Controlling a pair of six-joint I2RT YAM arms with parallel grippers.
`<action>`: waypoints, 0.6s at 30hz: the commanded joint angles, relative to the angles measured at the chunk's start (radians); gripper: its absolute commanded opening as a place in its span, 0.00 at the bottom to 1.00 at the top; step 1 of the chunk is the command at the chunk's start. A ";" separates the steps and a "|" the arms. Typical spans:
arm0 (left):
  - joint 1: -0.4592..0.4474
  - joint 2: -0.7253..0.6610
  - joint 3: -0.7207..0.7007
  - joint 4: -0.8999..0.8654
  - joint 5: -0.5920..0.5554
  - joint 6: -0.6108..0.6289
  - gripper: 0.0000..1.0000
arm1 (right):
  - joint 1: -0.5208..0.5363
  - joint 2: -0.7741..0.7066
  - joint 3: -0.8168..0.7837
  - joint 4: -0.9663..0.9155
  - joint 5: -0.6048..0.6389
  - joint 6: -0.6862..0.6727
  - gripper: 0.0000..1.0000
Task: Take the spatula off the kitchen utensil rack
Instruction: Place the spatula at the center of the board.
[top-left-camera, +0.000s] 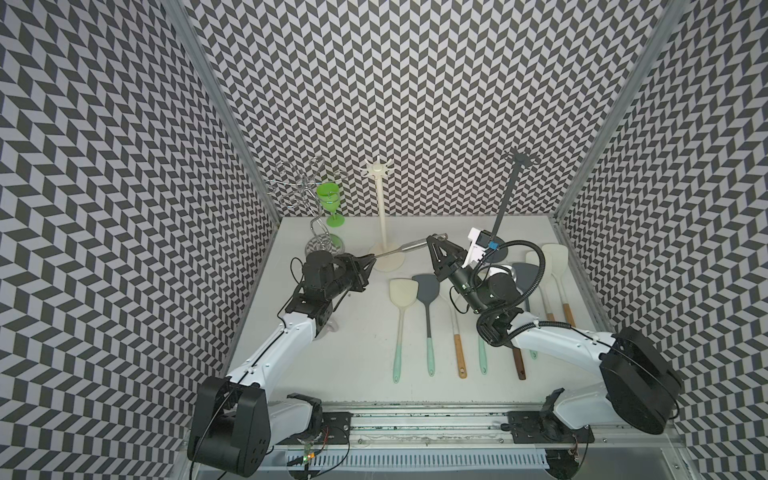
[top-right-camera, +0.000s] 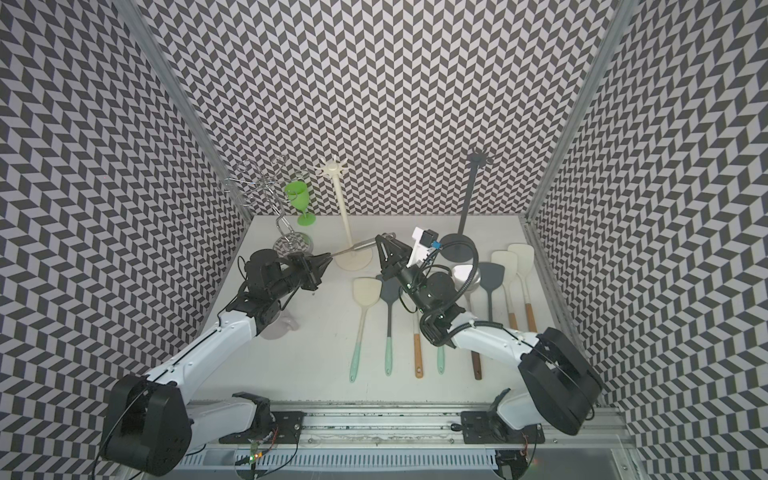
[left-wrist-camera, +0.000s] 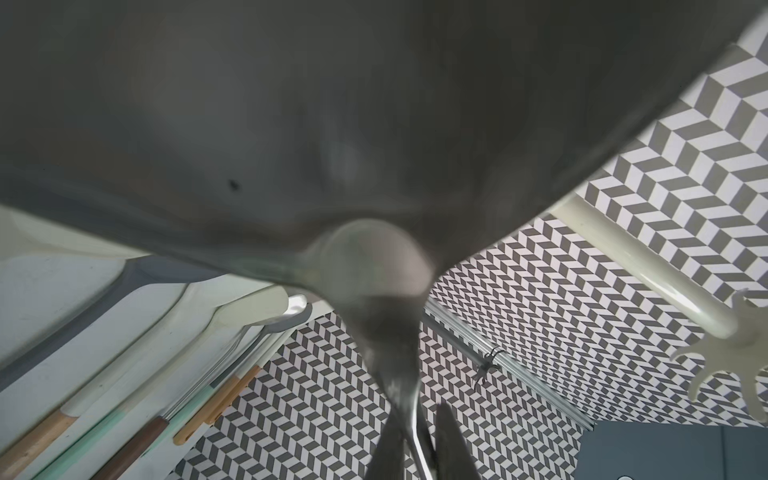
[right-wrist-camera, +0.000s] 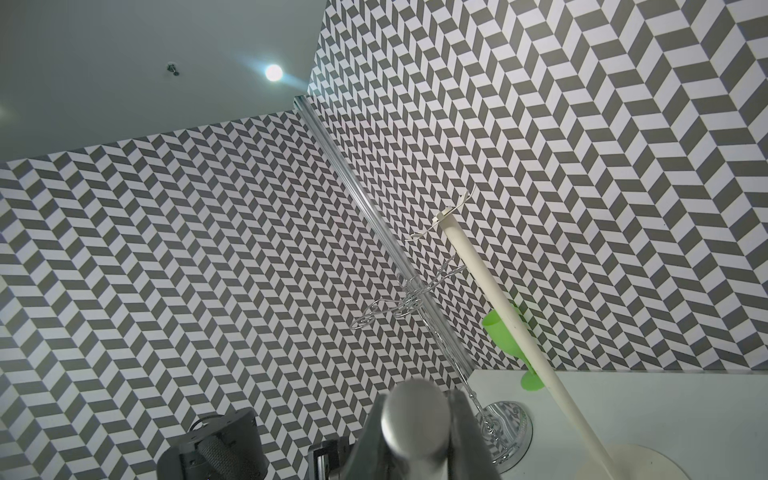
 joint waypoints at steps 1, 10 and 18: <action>0.004 0.035 0.037 -0.004 0.006 0.061 0.00 | 0.008 -0.066 -0.012 0.156 -0.023 0.004 0.00; 0.016 0.038 0.088 -0.064 -0.077 0.234 0.00 | 0.021 -0.178 -0.126 0.055 -0.048 -0.048 0.09; 0.070 -0.010 0.116 -0.208 -0.157 0.426 0.00 | 0.021 -0.313 -0.154 -0.257 -0.050 -0.171 0.62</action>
